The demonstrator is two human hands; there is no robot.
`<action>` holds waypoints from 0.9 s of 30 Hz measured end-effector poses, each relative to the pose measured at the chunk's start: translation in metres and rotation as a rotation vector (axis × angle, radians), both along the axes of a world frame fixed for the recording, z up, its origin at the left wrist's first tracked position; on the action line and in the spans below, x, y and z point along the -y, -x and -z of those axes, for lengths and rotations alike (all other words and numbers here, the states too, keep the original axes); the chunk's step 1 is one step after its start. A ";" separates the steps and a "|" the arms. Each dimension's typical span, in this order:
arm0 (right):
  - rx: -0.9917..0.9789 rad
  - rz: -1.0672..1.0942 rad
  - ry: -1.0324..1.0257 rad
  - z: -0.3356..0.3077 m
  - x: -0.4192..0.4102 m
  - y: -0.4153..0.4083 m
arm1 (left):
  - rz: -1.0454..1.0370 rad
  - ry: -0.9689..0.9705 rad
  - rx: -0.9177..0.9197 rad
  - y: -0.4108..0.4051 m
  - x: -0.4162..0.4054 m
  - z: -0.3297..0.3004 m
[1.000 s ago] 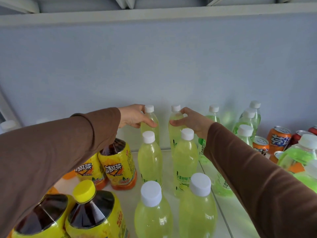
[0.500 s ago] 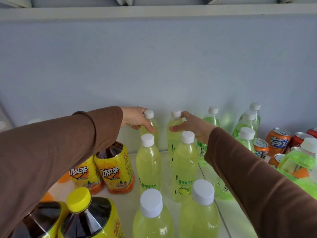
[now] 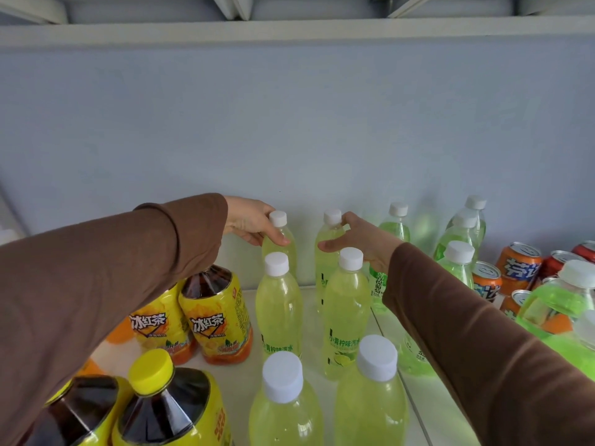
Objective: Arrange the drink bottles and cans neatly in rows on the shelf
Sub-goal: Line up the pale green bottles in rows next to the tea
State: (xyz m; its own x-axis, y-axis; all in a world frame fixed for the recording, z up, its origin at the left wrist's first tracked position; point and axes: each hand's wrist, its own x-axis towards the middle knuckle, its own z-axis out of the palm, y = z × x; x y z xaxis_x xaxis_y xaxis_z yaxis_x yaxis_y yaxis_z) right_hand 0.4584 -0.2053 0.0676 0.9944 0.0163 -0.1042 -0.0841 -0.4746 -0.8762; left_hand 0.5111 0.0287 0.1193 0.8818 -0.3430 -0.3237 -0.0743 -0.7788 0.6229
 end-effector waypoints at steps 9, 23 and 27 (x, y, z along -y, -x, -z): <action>-0.026 0.029 0.006 -0.003 -0.001 0.001 | -0.025 -0.068 0.046 -0.003 -0.001 -0.006; 0.019 0.020 -0.011 -0.015 0.002 0.012 | -0.098 -0.083 0.234 0.027 0.007 -0.019; 0.065 0.009 0.012 -0.032 0.005 0.024 | -0.081 -0.140 0.354 0.045 0.007 -0.030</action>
